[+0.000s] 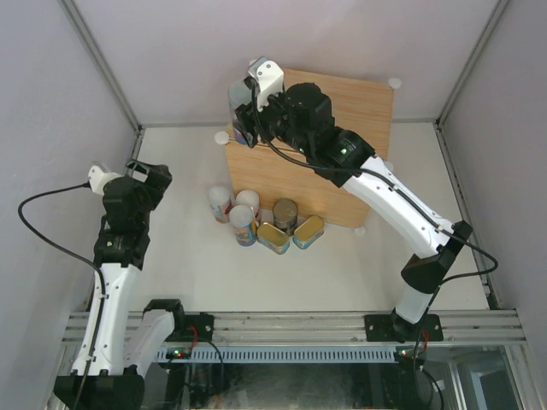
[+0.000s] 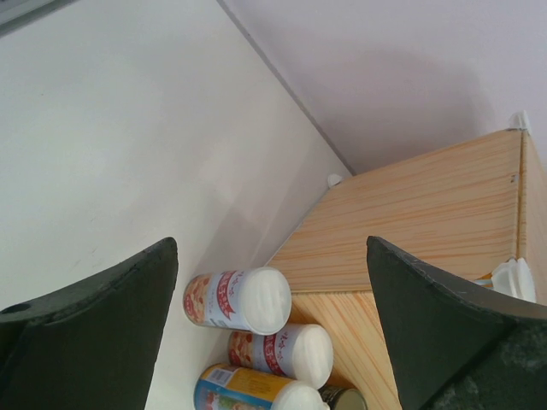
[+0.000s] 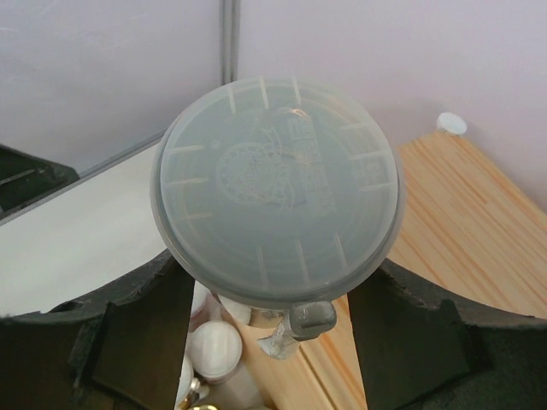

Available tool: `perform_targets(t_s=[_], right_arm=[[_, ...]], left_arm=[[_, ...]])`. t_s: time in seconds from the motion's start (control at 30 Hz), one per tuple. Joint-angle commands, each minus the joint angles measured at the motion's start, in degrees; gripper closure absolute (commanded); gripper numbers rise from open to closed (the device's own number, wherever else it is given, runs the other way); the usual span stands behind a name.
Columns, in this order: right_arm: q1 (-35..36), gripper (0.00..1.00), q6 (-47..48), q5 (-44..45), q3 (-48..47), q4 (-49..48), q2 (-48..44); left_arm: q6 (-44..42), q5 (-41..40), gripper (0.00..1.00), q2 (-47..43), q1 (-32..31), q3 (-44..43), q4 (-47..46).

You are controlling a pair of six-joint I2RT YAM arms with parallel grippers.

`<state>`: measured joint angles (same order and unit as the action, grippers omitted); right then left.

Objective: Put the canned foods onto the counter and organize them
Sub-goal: Place the canned food on the counter.

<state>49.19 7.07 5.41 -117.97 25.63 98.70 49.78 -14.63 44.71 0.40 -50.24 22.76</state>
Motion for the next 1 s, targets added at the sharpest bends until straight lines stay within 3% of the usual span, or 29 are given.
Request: perform_targets(t_s=[0.0, 0.4, 0.97], right_arm=[[-2.65, 1.0, 0.01, -0.91, -8.44, -8.52, 0.01], [-6.83, 1.0, -1.4, -2.51, -18.79, -4.51, 9.09], [-9.49, 1.0, -4.62, -3.56, -21.16, -2.32, 13.05]], left_arm=[[-1.62, 0.2, 0.05, 0.17, -0.01, -3.55, -3.5], [-0.96, 0.58, 0.05, 1.76, -0.2, -1.84, -8.96], [1.1, 14.84, 0.04, 7.53, -0.21, 4.44, -39.92]])
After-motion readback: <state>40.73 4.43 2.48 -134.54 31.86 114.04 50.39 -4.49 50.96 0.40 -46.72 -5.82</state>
